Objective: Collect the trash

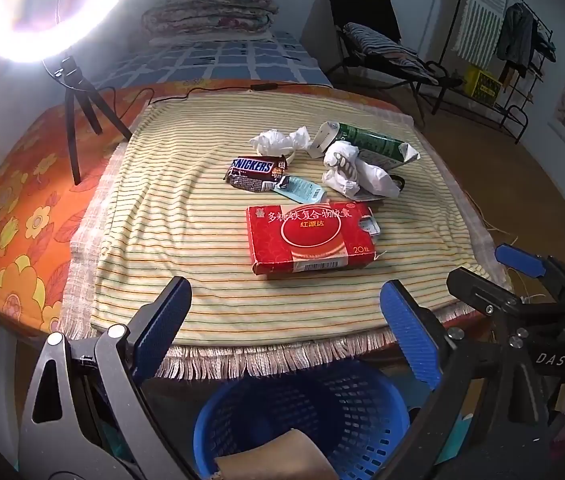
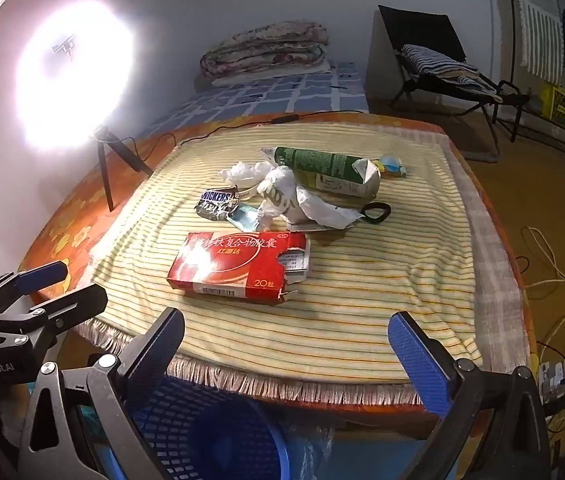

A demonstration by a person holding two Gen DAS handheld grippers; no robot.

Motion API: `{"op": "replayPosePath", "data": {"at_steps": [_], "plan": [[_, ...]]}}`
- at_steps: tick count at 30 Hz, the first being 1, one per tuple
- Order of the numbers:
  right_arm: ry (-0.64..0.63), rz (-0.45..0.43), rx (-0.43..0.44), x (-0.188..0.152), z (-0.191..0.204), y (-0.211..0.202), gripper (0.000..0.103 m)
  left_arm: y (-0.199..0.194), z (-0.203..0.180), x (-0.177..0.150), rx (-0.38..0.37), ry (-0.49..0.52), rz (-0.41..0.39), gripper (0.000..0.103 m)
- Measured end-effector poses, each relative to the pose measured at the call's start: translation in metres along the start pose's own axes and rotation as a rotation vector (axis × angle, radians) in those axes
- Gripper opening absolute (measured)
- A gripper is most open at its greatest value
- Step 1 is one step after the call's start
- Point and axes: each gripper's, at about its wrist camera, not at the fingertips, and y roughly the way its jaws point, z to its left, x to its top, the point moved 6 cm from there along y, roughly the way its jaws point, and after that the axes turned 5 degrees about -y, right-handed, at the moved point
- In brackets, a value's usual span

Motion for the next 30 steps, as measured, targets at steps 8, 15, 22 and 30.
{"op": "replayPosePath", "data": {"at_steps": [8, 15, 22, 30], "plan": [[0.004, -0.004, 0.008, 0.0009, 0.001, -0.0019, 0.103, 0.0026, -0.0014, -0.0035, 0.004, 0.003, -0.001, 0.097], [0.003, 0.0, 0.01, 0.001, 0.0009, -0.0004, 0.103, 0.0021, -0.0034, -0.0052, 0.003, 0.001, 0.004, 0.097], [0.004, 0.0, 0.01, 0.0011, 0.0007, -0.0003, 0.103, 0.0033, -0.0031, -0.0058, 0.004, 0.002, 0.005, 0.097], [0.004, -0.001, 0.013, 0.0015, 0.0016, -0.0003, 0.103, 0.0067, -0.0012, -0.01, 0.005, 0.001, 0.006, 0.097]]}}
